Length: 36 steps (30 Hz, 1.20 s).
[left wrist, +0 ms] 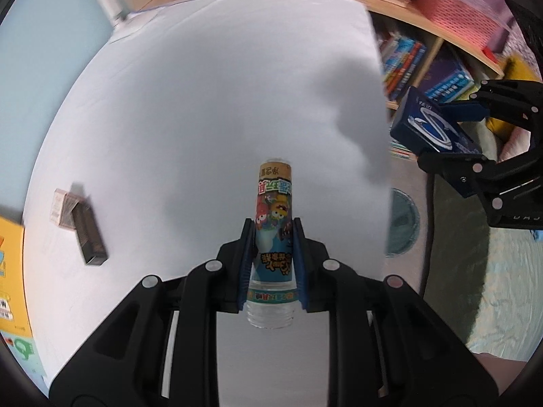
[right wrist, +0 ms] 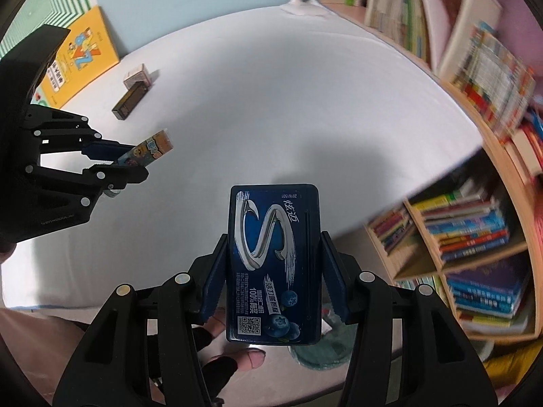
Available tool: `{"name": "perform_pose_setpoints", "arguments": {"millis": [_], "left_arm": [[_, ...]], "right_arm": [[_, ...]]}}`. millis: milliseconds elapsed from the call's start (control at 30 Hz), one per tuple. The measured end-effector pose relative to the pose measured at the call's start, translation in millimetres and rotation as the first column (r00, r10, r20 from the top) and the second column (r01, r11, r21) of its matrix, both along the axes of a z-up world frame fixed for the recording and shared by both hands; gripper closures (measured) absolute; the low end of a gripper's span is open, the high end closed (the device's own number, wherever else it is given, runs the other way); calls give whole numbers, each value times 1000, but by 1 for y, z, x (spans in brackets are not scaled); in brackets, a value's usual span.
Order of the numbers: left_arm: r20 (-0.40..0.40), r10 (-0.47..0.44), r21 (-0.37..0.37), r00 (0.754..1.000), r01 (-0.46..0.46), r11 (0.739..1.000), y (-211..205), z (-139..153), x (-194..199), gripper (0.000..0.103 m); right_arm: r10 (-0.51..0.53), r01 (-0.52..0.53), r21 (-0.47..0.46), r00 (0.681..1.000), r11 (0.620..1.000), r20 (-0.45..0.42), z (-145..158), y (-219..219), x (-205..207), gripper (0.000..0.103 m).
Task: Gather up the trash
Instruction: 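Carry the candy tube and blue gum box over the green wastebasket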
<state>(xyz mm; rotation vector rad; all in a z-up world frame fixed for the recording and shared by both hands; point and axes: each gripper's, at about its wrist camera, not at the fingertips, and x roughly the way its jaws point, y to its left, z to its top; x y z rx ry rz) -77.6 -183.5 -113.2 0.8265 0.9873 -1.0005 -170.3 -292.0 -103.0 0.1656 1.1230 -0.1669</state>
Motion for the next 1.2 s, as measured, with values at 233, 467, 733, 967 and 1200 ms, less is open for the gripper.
{"name": "perform_pose_setpoints", "arguments": {"millis": [233, 467, 733, 967, 1200], "left_arm": [[-7, -111, 4, 994, 111, 994, -28, -1, -45, 83], [-11, -209, 6, 978, 209, 978, -49, 0, -89, 83], [-23, -311, 20, 950, 311, 950, -69, -5, -138, 83], [-30, -377, 36, 926, 378, 925, -84, -11, -175, 83], [-50, -426, 53, 903, 428, 902, -96, -19, -206, 83]], "right_arm": [[-104, 104, 4, 995, 995, -1, 2, -20, -54, 51], [-195, 195, 3, 981, 981, -10, 0, -35, -105, 51], [-288, 288, 8, 957, 957, -18, -3, -51, -161, 51], [-359, 360, 20, 933, 933, -21, -7, -57, -203, 51], [-412, 413, 40, 911, 910, -28, -12, -61, -240, 51]]}}
